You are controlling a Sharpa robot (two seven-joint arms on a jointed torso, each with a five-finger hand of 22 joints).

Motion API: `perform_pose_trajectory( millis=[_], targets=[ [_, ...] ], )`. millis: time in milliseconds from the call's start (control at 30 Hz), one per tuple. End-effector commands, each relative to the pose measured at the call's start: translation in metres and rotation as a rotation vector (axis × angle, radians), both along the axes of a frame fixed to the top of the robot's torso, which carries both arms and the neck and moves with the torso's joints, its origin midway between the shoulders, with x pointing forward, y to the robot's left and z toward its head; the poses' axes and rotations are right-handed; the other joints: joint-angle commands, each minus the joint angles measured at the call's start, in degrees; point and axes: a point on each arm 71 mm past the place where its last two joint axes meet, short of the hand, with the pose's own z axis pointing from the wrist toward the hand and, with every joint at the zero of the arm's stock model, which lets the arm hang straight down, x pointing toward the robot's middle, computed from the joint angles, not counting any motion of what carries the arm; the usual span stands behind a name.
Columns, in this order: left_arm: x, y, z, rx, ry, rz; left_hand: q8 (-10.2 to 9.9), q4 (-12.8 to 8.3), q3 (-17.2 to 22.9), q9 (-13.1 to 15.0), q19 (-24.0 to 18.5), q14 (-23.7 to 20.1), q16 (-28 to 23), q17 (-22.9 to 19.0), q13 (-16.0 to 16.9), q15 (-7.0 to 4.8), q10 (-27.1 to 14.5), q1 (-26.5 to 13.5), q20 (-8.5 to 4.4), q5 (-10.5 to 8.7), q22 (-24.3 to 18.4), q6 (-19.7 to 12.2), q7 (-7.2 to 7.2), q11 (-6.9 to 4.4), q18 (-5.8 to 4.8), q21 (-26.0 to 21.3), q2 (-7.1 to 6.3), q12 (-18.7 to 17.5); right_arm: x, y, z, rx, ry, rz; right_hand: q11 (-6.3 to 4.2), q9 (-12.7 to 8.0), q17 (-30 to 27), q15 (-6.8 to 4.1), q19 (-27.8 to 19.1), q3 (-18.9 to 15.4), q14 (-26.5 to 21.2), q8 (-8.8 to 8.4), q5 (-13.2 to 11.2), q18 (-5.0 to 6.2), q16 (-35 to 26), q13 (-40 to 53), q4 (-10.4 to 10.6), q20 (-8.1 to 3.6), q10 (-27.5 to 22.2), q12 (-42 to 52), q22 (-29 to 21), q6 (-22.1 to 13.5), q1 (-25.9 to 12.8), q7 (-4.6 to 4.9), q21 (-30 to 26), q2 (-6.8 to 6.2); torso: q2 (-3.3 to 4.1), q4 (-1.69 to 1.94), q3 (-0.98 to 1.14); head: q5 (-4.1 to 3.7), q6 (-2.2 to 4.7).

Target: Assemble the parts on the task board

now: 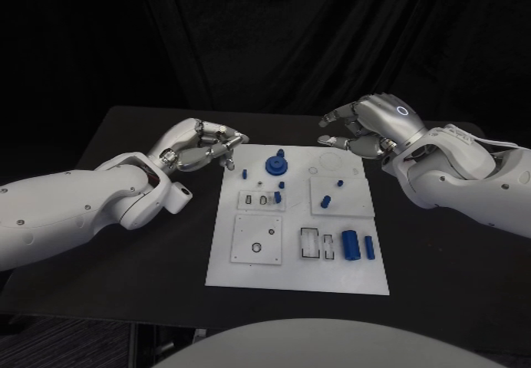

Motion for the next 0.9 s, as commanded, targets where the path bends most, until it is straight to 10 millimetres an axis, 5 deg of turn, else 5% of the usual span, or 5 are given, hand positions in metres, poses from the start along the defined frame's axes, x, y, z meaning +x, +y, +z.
perform_pose_trajectory(
  millis=[33,133,200,467,900],
  targets=[
    [0.007,-0.010,0.001,0.254,-0.119,0.060,0.2,0.1,0.8,0.6,-0.4,6.8,6.2,11.0,12.2,-0.31,7.6,-0.8,-0.58,-0.44,3.9,1.1,-0.36,-0.34,-0.28,4.9,-0.09,5.7,0.004,-0.005,-0.004,0.001,0.045,-0.021,0.20,-0.1,11.5,0.00,1.5,0.4,5.2,0.12,0.4,0.14,0.2,15.1,0.0,-0.05,6.0,0.1,11.3,0.4,-0.1,-0.06,0.2,0.61,-1.59,-0.32,0.92,0.39,0.00],
    [0.012,-0.020,0.003,0.325,-0.131,0.074,2.3,0.3,1.0,2.5,7.4,35.4,17.8,45.8,45.3,-1.41,37.7,-3.0,-1.83,-1.44,20.1,4.6,-1.75,-2.06,-1.26,20.4,-0.36,22.7,0.007,-0.007,-0.007,-0.010,0.063,-0.037,0.21,-0.1,11.5,0.01,1.5,0.4,5.2,0.04,0.6,0.14,0.2,15.1,0.0,-0.04,6.0,0.1,11.3,0.4,-0.1,-0.04,0.1,0.67,-1.88,-0.34,1.24,0.40,0.00],
    [0.015,-0.026,0.003,0.375,-0.133,0.083,3.5,0.2,1.4,4.1,12.5,42.0,18.6,53.9,53.3,-1.83,45.8,-3.4,-2.42,-1.68,31.6,6.0,-2.61,-2.35,-2.68,28.6,-0.67,25.7,0.008,-0.007,-0.008,-0.017,0.074,-0.043,0.21,-0.2,11.5,0.03,1.5,0.5,5.2,0.00,0.7,0.15,0.2,15.1,-0.1,-0.03,6.0,0.1,11.3,0.3,0.0,-0.04,0.1,0.71,-2.07,-0.37,1.47,0.48,0.00],
    [0.023,-0.056,-0.003,0.597,-0.028,0.091,11.7,-0.2,-0.8,15.4,33.7,43.7,18.6,55.8,54.2,-4.92,46.8,-9.6,-4.71,-9.69,59.2,9.5,-5.77,-5.57,-7.64,43.2,-1.87,26.0,0.010,-0.009,-0.014,-0.028,0.093,-0.055,0.24,-0.6,11.4,0.05,1.6,0.7,5.2,-0.16,2.6,0.11,0.1,15.1,-0.3,0.02,6.0,0.1,11.4,0.7,0.6,-0.02,0.4,0.94,-2.70,-0.43,2.13,0.40,0.00],
    [0.023,-0.091,-0.027,0.962,0.242,0.048,20.8,-0.2,-6.5,33.2,37.5,43.7,18.6,55.8,54.2,-7.06,46.8,-20.2,-6.65,-15.13,63.1,8.9,-7.80,-7.51,-8.60,44.3,-0.15,26.0,0.012,-0.012,-0.027,-0.048,0.134,-0.077,0.27,-0.7,11.3,0.06,1.6,0.8,5.2,-0.25,3.1,0.11,0.0,15.1,-0.3,0.03,6.0,0.1,11.4,0.7,0.6,0.01,0.3,0.96,-4.05,-1.45,3.50,0.25,0.00]
  ],
)
